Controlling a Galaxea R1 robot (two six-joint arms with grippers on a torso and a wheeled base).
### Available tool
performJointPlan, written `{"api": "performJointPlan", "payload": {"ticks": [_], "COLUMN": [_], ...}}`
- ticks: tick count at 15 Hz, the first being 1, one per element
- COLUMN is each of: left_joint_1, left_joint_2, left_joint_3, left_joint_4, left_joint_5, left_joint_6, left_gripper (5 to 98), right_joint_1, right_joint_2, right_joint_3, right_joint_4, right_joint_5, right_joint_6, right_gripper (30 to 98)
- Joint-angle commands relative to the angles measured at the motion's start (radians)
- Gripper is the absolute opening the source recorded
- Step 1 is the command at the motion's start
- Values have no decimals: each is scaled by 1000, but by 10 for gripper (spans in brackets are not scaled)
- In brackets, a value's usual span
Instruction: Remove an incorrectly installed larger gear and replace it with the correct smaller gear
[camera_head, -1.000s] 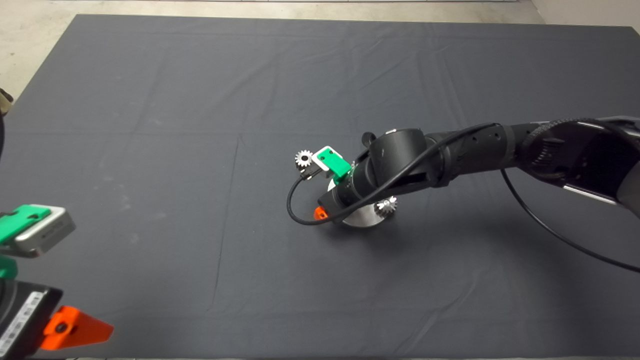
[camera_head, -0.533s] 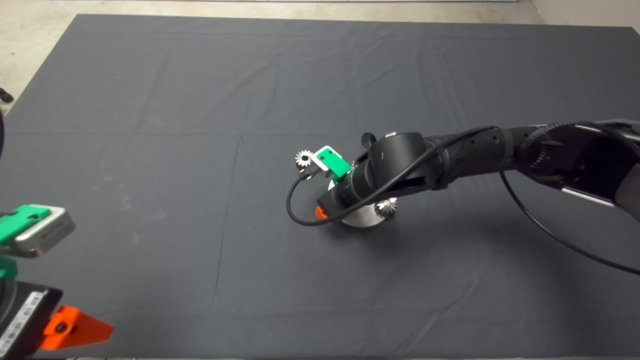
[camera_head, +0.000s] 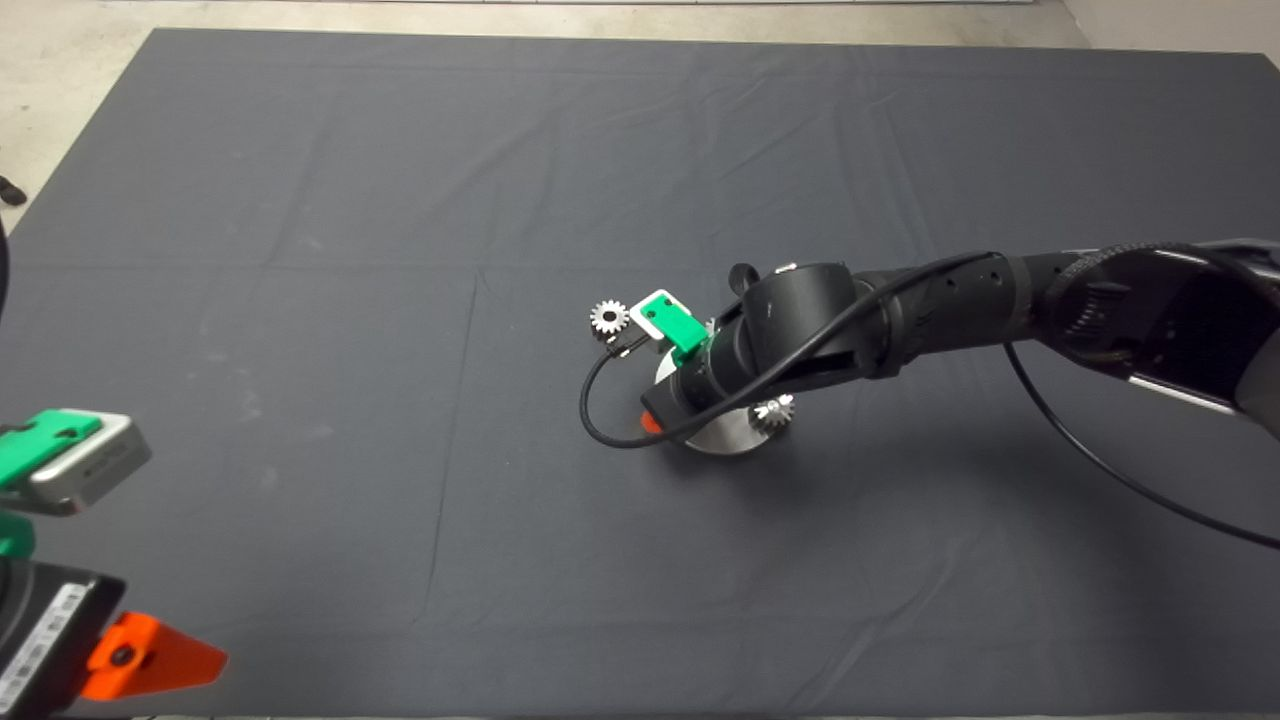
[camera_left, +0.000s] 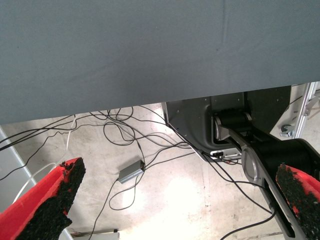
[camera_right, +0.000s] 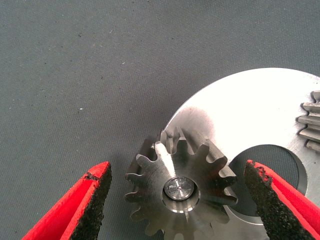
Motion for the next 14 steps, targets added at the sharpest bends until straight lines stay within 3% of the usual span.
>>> {"api": "performJointPlan", "payload": {"ticks": [1, 5, 8, 12, 14], "left_joint_1": [-1, 0, -1, 0, -1], "left_joint_2": [3, 2, 2, 0, 0], "left_joint_3": [12, 12, 12, 12, 12], "left_joint_4": [3, 3, 3, 3, 3], "left_joint_5": [16, 16, 15, 16, 16], "left_joint_6": [6, 6, 6, 6, 6], "left_gripper": [983, 983, 983, 983, 983], "right_joint_1": [12, 12, 12, 12, 12], "right_joint_2": [1, 4, 4, 1, 4], "right_joint_3": [5, 9, 11, 11, 11], "right_joint_4": [-30, -29, -29, -29, -29], "right_joint_5": [-3, -3, -6, -12, -12], "right_joint_6": [0, 2, 0, 0, -4], "right_gripper": [702, 610, 605, 525, 524]}}
